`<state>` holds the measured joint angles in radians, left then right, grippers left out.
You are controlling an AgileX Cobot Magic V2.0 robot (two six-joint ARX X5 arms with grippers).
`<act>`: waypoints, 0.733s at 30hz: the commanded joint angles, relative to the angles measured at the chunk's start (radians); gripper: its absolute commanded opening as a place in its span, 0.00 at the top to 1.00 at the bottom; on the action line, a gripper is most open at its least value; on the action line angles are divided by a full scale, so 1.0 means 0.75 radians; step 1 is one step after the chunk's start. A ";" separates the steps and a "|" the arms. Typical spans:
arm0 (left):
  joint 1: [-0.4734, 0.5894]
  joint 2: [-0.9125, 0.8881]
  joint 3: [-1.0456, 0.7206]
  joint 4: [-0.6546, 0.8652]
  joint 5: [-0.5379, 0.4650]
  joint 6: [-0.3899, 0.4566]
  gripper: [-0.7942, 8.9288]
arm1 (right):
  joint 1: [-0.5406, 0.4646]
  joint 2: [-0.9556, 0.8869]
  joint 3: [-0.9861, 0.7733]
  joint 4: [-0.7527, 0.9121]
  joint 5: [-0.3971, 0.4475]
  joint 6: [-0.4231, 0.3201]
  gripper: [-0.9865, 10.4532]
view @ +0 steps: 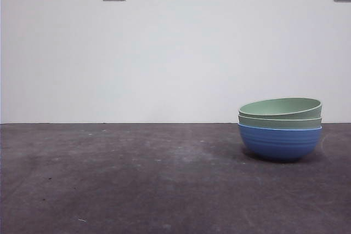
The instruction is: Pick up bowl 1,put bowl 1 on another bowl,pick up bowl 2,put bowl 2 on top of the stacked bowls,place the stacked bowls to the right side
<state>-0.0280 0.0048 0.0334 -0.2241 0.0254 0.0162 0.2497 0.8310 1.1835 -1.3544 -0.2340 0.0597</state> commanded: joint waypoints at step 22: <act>0.006 -0.004 -0.018 0.004 0.003 -0.011 0.92 | -0.101 -0.198 -0.054 0.400 -0.005 -0.085 0.91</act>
<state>-0.0280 0.0044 0.0334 -0.2241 0.0254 0.0143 0.1757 0.7002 1.1572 -1.0927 -0.2230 0.0063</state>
